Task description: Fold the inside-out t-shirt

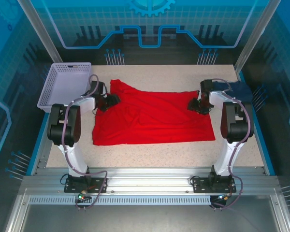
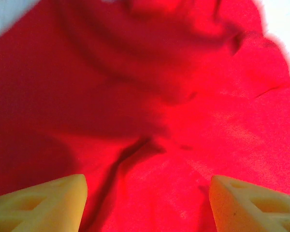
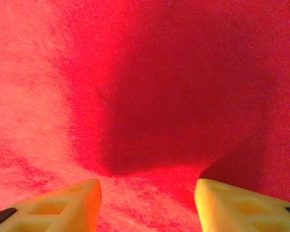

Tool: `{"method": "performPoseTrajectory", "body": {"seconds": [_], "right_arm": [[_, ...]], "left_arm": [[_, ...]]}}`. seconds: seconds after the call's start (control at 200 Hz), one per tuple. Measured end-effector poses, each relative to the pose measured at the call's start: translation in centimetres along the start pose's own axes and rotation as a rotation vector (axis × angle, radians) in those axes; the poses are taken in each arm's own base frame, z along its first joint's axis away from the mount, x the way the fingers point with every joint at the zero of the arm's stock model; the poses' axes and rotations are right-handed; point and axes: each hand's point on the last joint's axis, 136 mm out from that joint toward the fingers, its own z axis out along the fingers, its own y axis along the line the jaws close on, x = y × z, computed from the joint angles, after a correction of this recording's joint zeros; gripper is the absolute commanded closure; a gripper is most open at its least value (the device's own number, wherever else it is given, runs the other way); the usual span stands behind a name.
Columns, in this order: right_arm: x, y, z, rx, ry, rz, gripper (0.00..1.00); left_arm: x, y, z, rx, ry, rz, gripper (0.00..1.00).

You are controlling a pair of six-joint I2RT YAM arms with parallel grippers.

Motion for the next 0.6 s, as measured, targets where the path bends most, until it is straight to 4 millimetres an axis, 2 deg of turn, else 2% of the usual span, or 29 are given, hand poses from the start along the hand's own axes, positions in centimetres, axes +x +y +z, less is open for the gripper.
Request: {"method": "performPoseTrajectory", "body": {"seconds": [0.12,0.195,0.465,0.6], "right_arm": [[0.3,-0.3,-0.1,0.0,0.001,-0.004,0.45],[0.9,-0.6,-0.3,0.008,0.006,-0.008,0.45],[4.4,-2.0,-1.2,0.044,0.043,-0.013,0.45],[5.5,-2.4,-1.7,0.049,0.045,-0.013,0.45]], "left_arm": [[0.9,0.3,-0.6,0.016,-0.016,0.003,0.32],[2.3,1.0,-0.9,0.016,-0.011,0.002,0.32],[6.4,2.4,-3.4,0.033,-0.023,-0.012,0.32],[6.8,2.3,-3.8,0.032,-0.017,-0.015,0.31]]}}
